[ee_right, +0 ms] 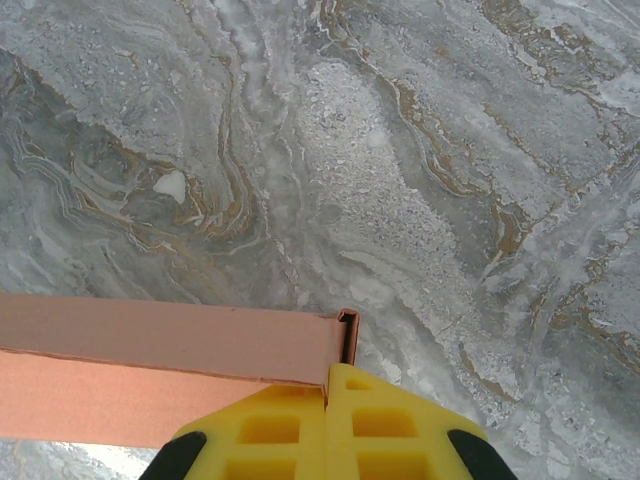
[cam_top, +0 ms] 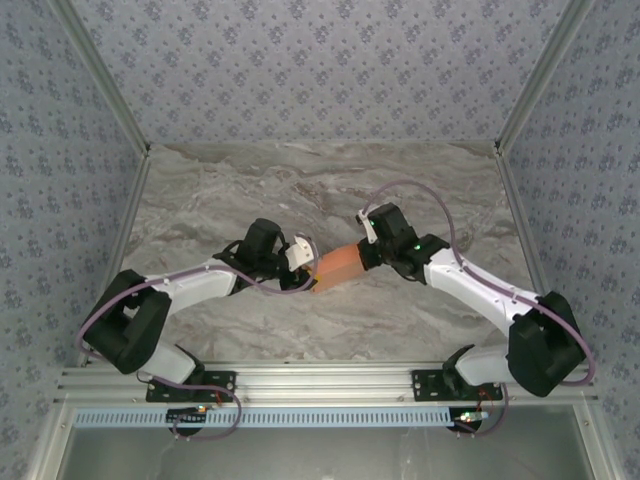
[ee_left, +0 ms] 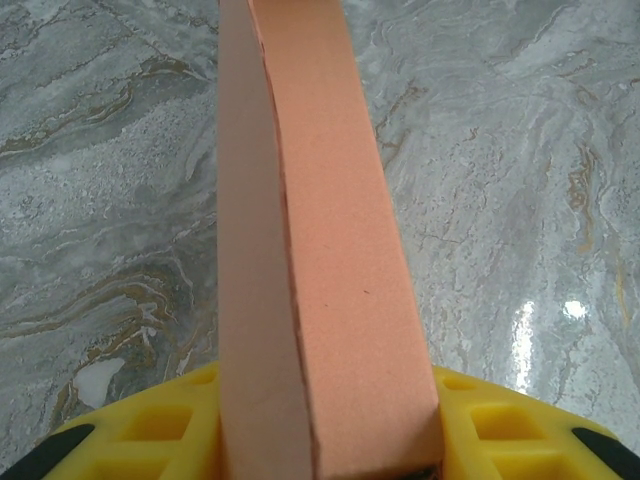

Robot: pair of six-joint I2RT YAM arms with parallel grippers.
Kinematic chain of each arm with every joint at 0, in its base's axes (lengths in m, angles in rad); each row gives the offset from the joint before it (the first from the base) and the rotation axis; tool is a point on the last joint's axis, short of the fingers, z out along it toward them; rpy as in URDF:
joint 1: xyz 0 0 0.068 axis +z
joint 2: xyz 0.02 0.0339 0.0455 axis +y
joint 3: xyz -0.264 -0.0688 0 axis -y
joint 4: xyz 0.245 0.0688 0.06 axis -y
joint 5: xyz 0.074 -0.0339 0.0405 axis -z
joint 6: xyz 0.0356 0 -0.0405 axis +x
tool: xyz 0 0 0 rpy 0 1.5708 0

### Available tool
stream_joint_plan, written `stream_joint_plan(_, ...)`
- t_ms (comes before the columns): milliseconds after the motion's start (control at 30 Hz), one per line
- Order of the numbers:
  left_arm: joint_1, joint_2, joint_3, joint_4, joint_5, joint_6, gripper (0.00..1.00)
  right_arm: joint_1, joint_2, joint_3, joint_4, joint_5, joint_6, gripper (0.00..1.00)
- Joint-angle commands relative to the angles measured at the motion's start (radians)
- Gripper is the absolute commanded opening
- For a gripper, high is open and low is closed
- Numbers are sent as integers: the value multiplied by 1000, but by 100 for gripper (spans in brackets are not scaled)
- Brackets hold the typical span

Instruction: Fold the paper box

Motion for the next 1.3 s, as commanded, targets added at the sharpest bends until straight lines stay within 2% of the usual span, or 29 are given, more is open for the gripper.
stream_joint_plan(0,4,19,-15,20,-48,-9,32,12,-25,-42,-31,19,34,5)
stream_joint_plan(467,5,42,-9,31,-57,-3,36,51,-80,-144,50,64,42,4)
stream_joint_plan(800,3,10,15,6,-56,-57,56,105,-63,-121,42,145,74,4)
stream_joint_plan(1267,3,-107,-3,-52,-133,-136,71,151,-52,-74,4,199,87,4)
